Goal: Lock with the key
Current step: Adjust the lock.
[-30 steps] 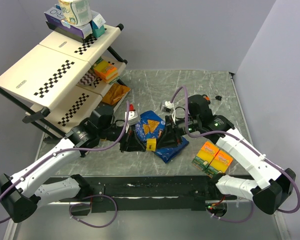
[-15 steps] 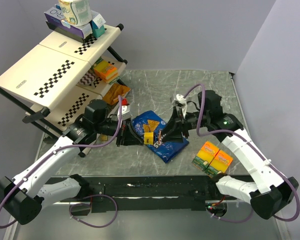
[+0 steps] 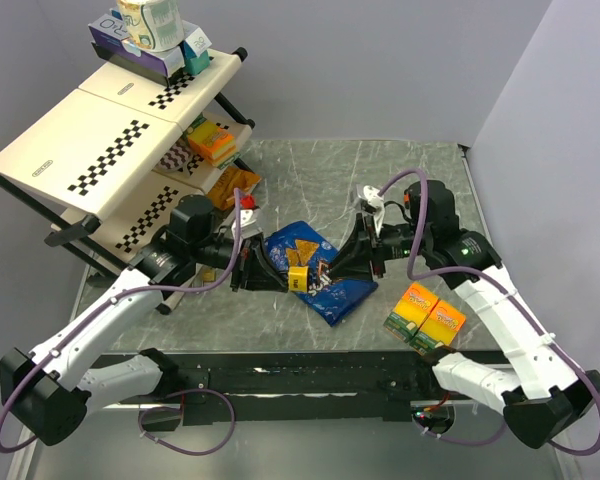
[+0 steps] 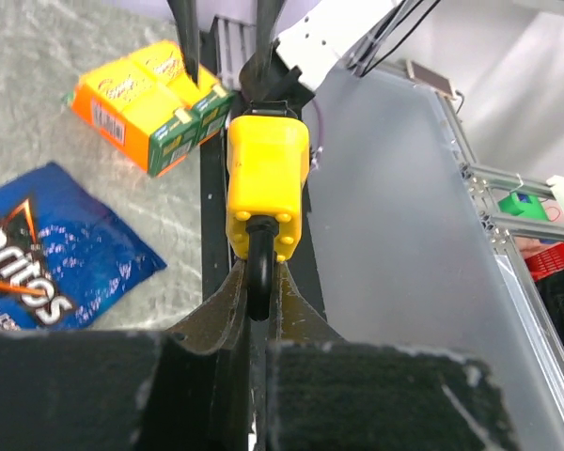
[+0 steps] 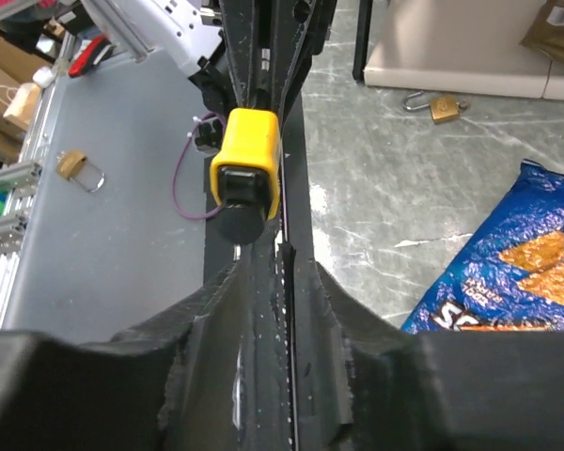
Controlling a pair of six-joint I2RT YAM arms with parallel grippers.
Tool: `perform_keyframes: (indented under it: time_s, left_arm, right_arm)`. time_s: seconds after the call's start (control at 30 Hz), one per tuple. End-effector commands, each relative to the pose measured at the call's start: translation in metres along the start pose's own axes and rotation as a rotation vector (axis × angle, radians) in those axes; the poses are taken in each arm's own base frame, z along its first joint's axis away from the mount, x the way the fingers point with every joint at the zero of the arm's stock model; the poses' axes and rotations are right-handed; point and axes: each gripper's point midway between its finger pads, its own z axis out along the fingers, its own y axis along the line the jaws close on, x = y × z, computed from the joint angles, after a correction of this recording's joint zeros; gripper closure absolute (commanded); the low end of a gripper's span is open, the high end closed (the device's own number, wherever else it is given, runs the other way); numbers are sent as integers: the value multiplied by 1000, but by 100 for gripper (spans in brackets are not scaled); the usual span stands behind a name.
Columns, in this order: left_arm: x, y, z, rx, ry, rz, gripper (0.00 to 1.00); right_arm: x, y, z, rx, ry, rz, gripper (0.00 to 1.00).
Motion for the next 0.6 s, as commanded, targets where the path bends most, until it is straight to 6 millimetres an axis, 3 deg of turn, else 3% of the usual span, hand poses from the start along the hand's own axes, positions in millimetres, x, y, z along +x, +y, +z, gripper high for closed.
perform_keyframes:
  time_s: [0.0,0.17,0.57]
  left_arm:
    - [-33,-22,0,95,-69,102,99]
    - [-38,-15,2,67,-87,84,99]
    - [-37,-9,4,48,-77,87,99]
  right_arm:
    - [-15,5,7,-4,-45,5,68]
    - [-20,15,14,-51,-59,-1,80]
    - [-23,20,23,-83,-51,-15,82]
